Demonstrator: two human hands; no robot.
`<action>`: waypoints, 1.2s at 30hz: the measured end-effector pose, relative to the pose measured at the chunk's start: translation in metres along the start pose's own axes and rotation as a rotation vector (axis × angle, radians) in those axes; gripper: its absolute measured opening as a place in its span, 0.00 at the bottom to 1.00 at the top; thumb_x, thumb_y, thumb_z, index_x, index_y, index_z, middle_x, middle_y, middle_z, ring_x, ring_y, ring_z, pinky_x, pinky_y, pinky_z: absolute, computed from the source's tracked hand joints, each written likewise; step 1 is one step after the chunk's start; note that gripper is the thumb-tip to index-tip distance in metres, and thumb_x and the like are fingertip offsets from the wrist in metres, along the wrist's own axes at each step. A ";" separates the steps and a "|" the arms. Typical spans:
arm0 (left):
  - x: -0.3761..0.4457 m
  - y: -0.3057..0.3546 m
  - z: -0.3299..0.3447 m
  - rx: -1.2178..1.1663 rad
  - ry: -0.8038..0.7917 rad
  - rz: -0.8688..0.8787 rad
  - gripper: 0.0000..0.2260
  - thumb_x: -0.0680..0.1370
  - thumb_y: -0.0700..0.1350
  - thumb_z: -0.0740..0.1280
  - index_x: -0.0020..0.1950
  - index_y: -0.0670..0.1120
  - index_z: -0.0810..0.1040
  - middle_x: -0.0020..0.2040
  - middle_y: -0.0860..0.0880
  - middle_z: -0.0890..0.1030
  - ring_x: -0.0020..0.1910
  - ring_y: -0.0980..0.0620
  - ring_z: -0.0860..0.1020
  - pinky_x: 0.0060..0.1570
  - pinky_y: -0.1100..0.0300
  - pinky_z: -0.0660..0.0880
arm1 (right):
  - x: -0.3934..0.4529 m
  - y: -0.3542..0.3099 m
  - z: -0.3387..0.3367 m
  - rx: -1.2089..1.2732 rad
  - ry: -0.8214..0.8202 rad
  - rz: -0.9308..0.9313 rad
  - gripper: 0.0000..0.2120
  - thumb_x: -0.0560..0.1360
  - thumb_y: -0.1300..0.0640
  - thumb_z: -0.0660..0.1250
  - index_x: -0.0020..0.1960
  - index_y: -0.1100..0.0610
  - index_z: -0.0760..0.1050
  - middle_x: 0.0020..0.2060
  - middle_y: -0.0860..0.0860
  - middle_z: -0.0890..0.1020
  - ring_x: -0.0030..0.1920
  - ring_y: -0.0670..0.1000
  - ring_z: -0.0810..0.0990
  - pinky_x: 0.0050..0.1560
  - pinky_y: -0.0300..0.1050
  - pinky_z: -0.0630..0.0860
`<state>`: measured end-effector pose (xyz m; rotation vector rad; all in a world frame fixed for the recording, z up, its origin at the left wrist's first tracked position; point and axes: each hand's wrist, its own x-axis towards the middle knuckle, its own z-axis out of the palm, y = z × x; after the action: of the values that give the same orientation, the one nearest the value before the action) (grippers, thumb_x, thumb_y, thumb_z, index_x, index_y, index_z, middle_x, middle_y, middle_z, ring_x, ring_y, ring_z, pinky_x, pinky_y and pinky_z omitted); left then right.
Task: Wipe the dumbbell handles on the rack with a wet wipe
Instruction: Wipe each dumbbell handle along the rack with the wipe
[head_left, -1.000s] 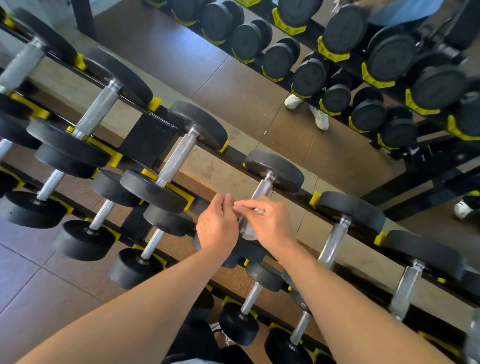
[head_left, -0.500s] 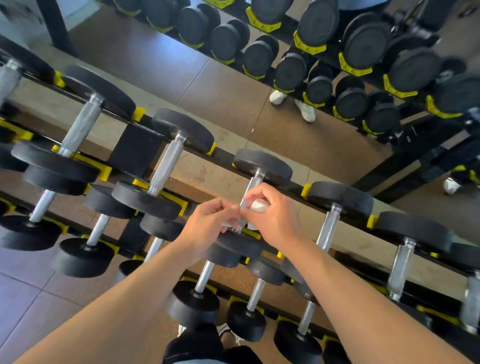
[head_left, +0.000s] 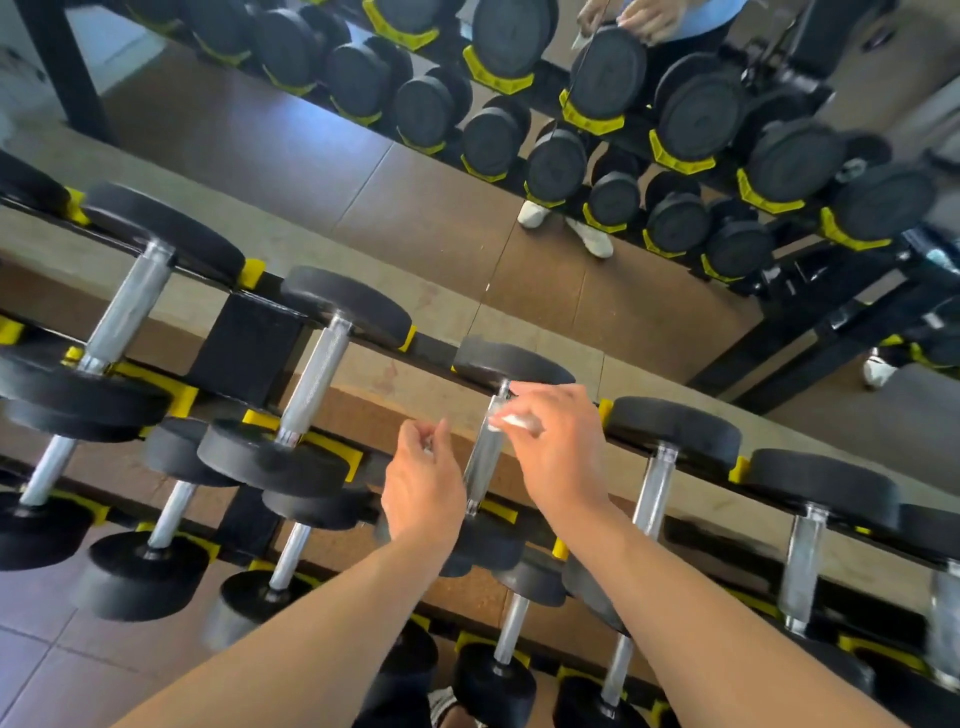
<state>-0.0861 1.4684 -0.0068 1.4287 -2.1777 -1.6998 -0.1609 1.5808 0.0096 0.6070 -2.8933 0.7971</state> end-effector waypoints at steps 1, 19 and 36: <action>0.001 -0.001 -0.001 -0.001 -0.002 0.001 0.11 0.83 0.58 0.59 0.52 0.51 0.72 0.43 0.52 0.78 0.40 0.55 0.77 0.33 0.63 0.68 | 0.004 0.002 0.005 -0.027 0.058 -0.085 0.08 0.73 0.51 0.74 0.52 0.49 0.85 0.50 0.45 0.81 0.50 0.46 0.76 0.46 0.37 0.76; 0.002 0.003 0.002 0.103 0.147 0.015 0.09 0.83 0.54 0.59 0.49 0.50 0.72 0.37 0.52 0.78 0.35 0.58 0.75 0.30 0.64 0.64 | -0.030 0.001 0.051 0.485 0.086 0.724 0.15 0.80 0.50 0.66 0.64 0.51 0.81 0.43 0.43 0.85 0.38 0.38 0.78 0.36 0.27 0.70; 0.006 -0.007 0.007 0.107 0.168 0.050 0.09 0.83 0.54 0.59 0.50 0.51 0.71 0.38 0.50 0.78 0.34 0.53 0.77 0.30 0.62 0.68 | -0.010 -0.001 0.037 0.231 0.094 0.409 0.10 0.77 0.49 0.70 0.57 0.50 0.83 0.46 0.41 0.80 0.47 0.41 0.78 0.42 0.34 0.75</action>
<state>-0.0889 1.4704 -0.0180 1.4682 -2.2222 -1.4123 -0.1499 1.5648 -0.0234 -0.0207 -2.8946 1.1826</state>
